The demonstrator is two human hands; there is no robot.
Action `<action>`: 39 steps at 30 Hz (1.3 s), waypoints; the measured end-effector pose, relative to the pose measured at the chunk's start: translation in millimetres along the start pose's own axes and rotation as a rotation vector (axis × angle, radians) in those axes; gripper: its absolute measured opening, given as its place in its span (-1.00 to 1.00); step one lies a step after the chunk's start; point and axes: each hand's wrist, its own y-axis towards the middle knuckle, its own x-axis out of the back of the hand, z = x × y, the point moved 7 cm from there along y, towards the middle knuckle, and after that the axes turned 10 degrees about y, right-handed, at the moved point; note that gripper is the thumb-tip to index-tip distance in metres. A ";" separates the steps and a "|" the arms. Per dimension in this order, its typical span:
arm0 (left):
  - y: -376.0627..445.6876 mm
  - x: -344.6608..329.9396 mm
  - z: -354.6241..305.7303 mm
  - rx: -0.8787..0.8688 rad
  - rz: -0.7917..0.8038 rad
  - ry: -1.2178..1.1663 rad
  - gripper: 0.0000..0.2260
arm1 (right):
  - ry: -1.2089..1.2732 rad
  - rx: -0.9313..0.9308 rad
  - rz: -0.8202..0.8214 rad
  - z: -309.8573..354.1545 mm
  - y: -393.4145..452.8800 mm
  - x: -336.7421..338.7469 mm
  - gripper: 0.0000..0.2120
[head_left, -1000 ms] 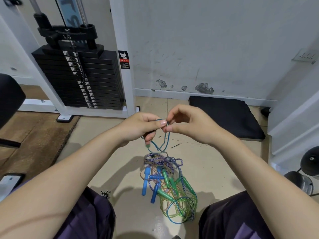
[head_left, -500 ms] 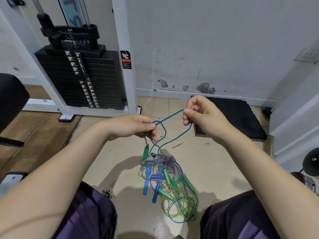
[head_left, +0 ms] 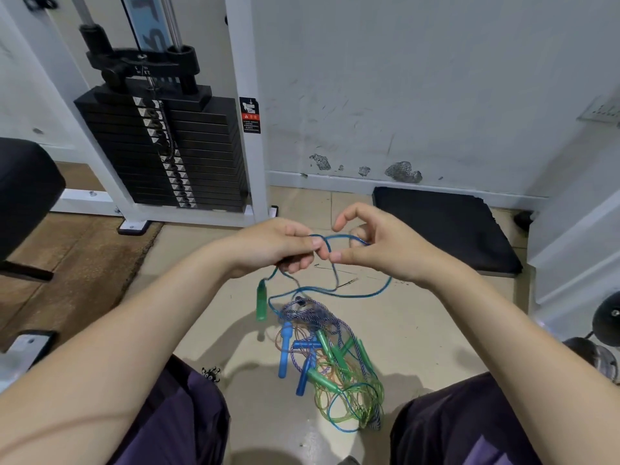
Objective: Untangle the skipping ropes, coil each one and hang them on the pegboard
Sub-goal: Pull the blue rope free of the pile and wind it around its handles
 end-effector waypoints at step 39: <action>-7.3 1.4 10.8 0.027 0.151 0.095 -0.84 | 0.055 0.068 -0.185 5.8 -3.7 18.6 -0.97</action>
